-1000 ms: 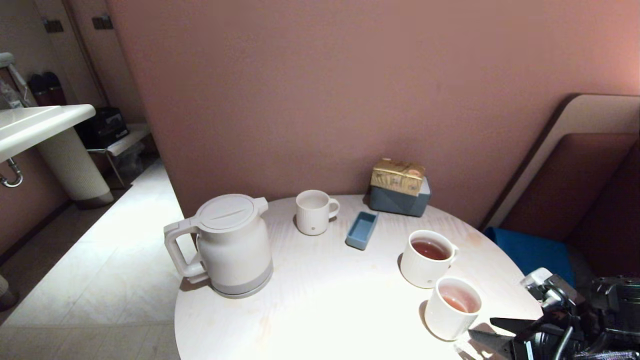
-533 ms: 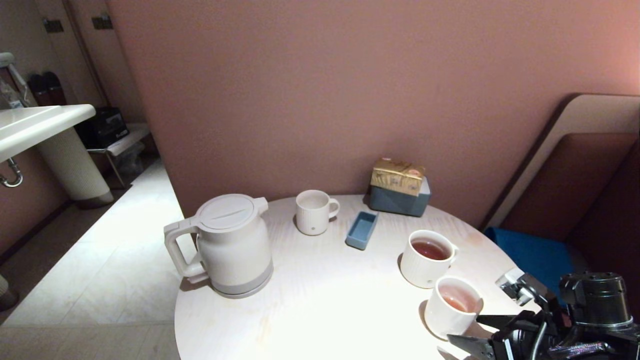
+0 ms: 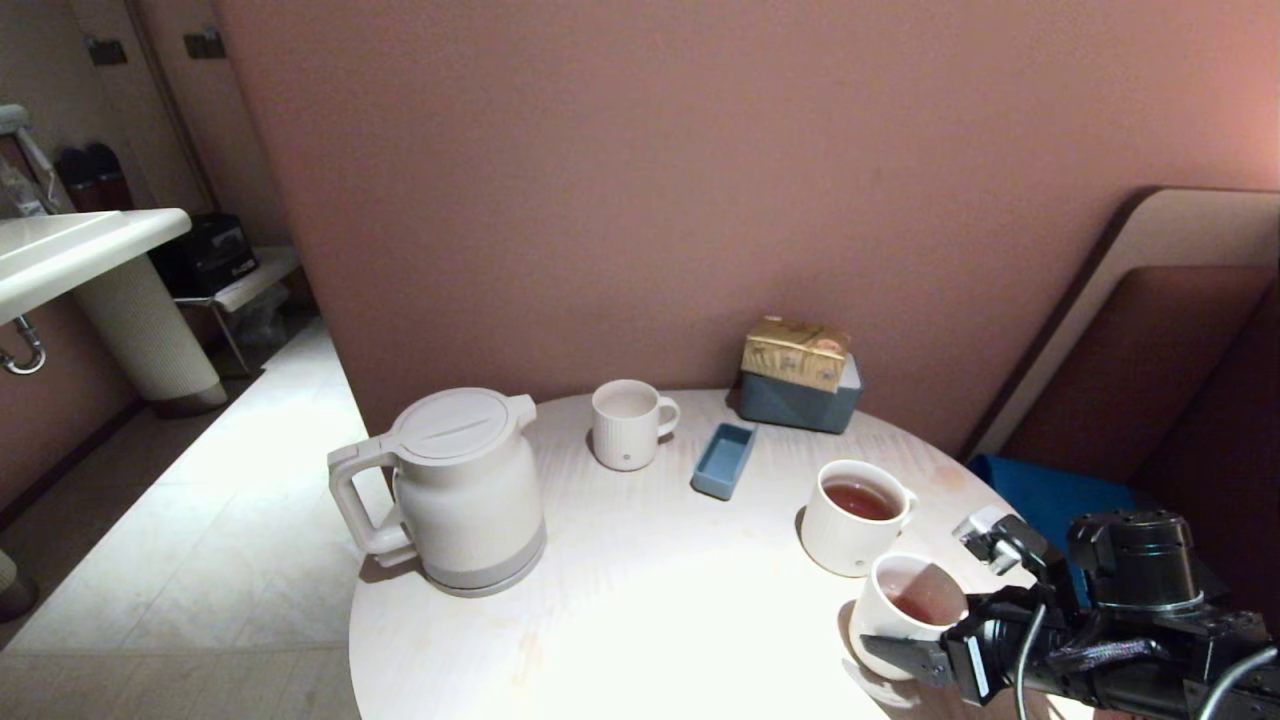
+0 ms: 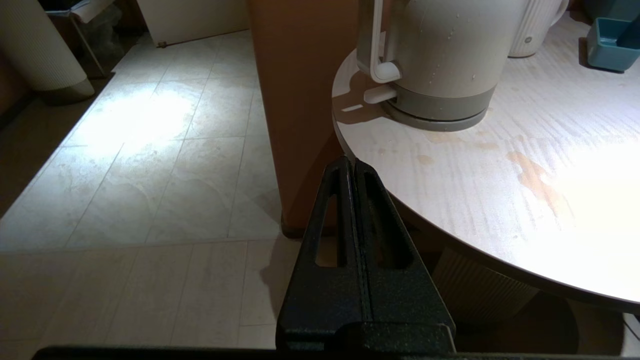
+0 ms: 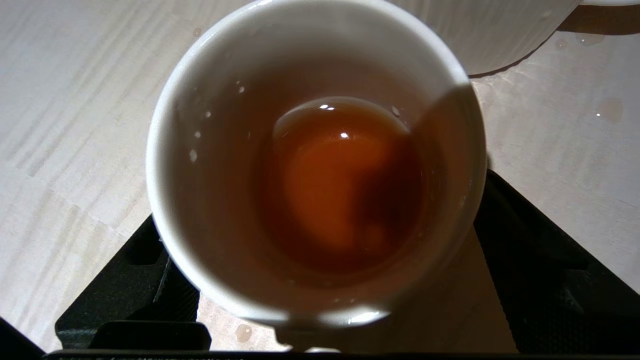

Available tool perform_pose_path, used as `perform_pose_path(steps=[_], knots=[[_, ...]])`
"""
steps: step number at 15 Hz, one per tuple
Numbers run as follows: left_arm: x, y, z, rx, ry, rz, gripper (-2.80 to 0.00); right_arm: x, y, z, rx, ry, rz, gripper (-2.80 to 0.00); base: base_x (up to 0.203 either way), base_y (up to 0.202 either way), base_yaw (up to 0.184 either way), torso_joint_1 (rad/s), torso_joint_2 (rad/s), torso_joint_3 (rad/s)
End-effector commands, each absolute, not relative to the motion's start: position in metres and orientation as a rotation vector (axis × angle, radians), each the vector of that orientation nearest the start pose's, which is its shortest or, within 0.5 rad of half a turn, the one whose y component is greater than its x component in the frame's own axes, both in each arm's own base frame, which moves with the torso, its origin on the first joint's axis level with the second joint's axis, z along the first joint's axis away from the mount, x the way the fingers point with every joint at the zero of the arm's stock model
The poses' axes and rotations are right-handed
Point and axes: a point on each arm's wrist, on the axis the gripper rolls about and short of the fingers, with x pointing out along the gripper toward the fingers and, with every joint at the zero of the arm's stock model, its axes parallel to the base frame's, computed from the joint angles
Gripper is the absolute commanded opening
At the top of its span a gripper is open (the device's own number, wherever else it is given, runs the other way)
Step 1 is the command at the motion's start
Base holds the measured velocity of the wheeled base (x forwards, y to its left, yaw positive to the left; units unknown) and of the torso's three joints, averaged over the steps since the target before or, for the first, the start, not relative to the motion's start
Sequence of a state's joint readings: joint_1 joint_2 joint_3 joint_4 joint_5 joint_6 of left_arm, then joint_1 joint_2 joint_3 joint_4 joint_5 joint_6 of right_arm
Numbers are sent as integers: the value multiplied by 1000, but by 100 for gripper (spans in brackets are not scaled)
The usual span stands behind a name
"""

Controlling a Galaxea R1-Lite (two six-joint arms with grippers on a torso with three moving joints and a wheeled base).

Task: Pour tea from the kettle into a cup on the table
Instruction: Pick up the cup

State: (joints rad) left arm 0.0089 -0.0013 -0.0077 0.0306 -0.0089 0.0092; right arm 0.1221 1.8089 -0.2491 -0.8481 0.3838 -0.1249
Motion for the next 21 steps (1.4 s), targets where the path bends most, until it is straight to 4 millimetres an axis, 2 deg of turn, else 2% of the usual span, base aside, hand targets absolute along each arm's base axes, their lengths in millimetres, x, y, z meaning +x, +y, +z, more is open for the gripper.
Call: perform_pose_path(steps=[1,7,11,12,13,14,21], knots=[[-23,0,74,9,23,0,-280,227,37,45,-20,704,531,0,0,0,0,0,0,0],[-23,0,74,9,23,0,-280,236,38,44,-17,642,527,0,0,0,0,0,0,0],[-23,0,74,9,23,0,-280,233,37,42,-14,651,526,0,0,0,0,0,0,0],[-23,0,74,9,23,0,-280,233,37,42,-14,652,526,-280,0,0,0,0,0,0],[-23,0,74,9,23,0,-280,233,37,43,-14,650,526,-195,0,0,0,0,0,0],[-23,0,74,9,23,0,-280,232,37,43,-14,651,526,0,0,0,0,0,0,0],[-23,0,74,9,23,0,-280,229,37,44,-19,602,528,0,0,0,0,0,0,0]])
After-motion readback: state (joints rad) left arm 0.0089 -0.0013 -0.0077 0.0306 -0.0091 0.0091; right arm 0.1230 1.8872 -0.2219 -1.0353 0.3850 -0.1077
